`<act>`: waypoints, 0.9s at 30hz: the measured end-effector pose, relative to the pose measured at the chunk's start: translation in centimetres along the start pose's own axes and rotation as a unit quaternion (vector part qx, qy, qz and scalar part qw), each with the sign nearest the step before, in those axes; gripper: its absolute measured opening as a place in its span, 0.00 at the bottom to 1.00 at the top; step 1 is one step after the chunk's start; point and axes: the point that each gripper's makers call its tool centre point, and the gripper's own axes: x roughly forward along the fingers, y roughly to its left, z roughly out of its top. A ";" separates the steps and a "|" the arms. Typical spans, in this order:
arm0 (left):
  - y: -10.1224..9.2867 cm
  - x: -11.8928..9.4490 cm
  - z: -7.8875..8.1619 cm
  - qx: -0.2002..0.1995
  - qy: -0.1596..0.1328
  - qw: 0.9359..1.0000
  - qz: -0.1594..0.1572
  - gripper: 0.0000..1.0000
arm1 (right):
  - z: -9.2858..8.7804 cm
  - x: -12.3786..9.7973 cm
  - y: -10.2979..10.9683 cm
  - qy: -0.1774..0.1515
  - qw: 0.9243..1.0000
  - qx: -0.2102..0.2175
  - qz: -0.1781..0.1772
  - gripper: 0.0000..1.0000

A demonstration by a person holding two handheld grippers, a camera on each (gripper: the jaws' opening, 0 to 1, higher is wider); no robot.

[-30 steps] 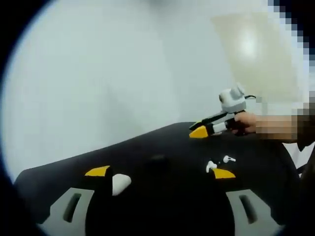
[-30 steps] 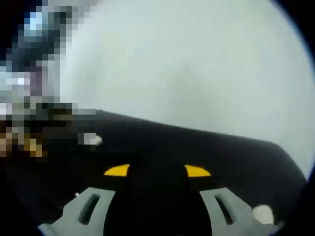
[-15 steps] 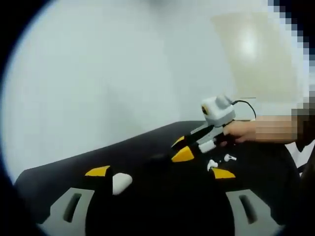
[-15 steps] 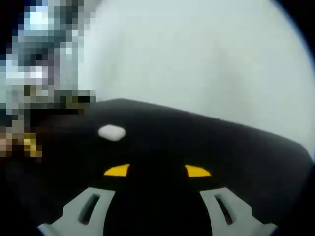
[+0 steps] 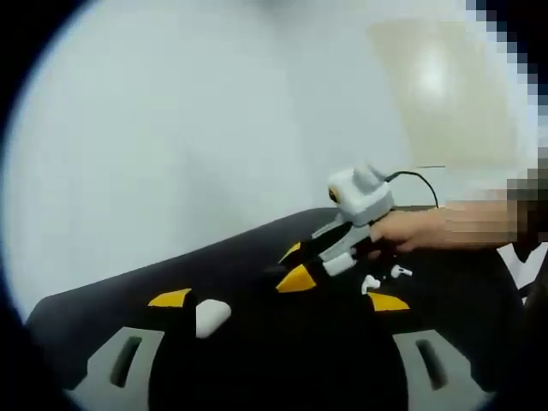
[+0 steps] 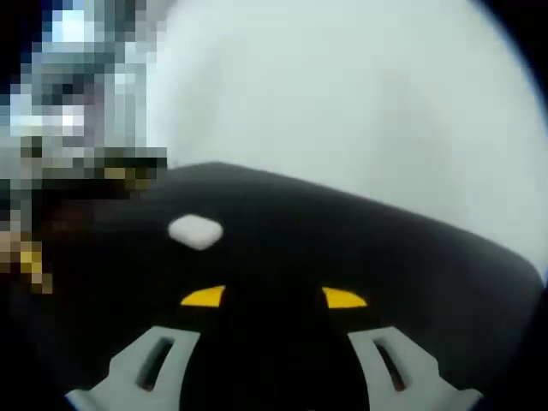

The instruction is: Pick up three earphones and place each one into its charging case using tactile feedback, ensure that each earphone is properly inserted and securely positioned inside the case.

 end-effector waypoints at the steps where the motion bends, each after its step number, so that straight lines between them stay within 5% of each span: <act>1: 0.0 0.0 0.0 0.000 -0.001 1.000 0.000 0.76 | -0.1 0.1 0.0 0.002 1.000 0.001 -0.001 0.42; 27: 0.0 -0.1 -0.1 0.004 0.002 1.000 -0.001 0.75 | -0.4 1.1 -0.3 0.009 1.000 0.020 -0.009 0.37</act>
